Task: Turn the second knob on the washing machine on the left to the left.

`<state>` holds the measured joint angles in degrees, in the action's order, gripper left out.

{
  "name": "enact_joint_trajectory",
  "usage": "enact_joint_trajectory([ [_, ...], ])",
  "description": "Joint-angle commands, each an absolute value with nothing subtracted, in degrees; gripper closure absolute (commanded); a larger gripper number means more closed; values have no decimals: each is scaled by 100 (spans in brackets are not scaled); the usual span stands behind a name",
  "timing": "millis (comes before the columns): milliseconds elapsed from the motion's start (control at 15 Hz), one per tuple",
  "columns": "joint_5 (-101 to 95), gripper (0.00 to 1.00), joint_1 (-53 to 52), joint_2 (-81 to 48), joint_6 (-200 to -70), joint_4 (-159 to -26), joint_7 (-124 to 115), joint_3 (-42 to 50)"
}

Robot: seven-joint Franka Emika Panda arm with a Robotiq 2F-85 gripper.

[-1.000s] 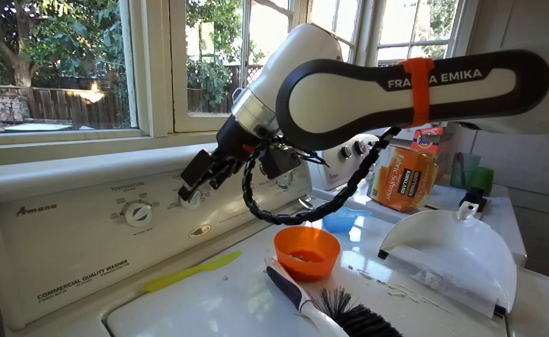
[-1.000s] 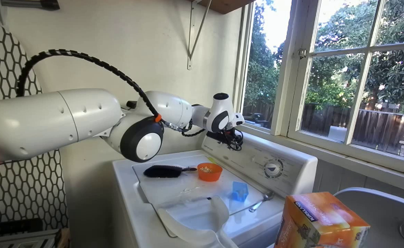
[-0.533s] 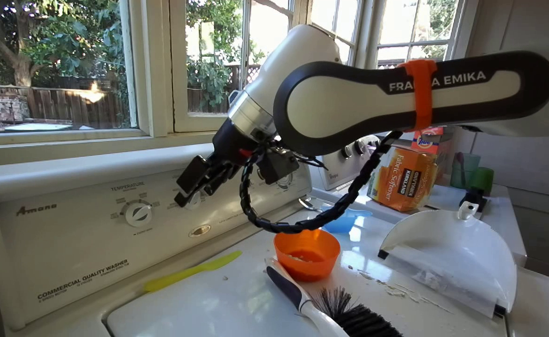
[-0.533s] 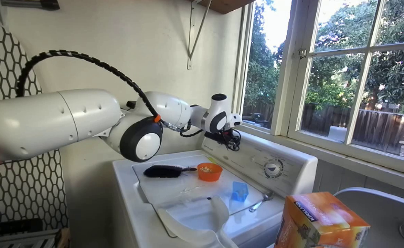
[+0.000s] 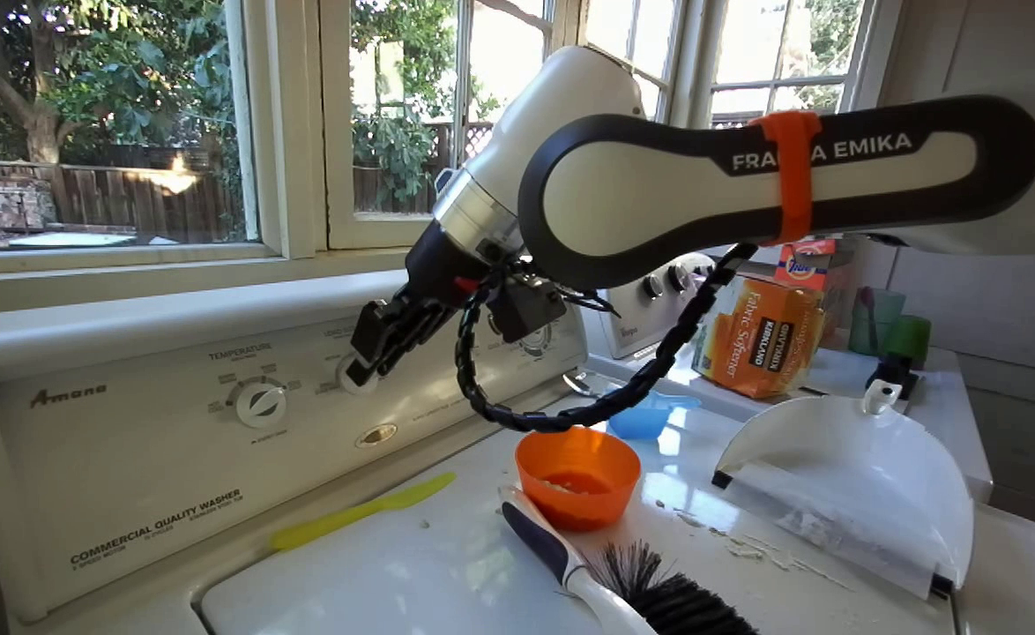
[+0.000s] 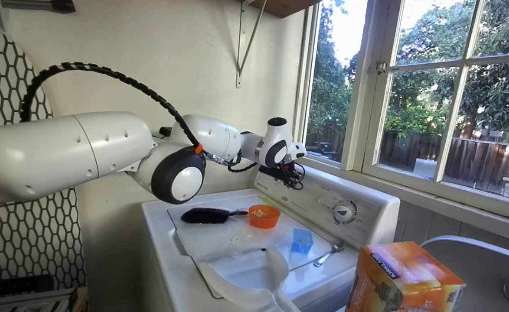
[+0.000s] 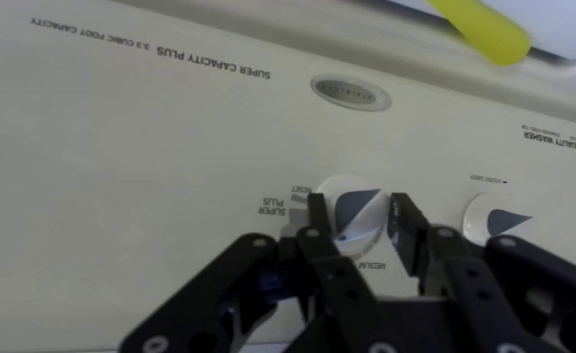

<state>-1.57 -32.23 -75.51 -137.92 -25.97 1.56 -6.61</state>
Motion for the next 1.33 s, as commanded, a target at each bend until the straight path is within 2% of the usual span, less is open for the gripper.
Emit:
enact_joint_trajectory([
  [0,-150,92,-3254,-7564,-13845,-2654,212,-677],
  [200,-161,99,-3266,-7503,-13849,-2725,238,-672],
  [333,-177,96,-3271,-7500,-13793,-2716,282,-664],
  [1267,-484,96,-3414,-7361,-13221,-2824,1286,-527],
])
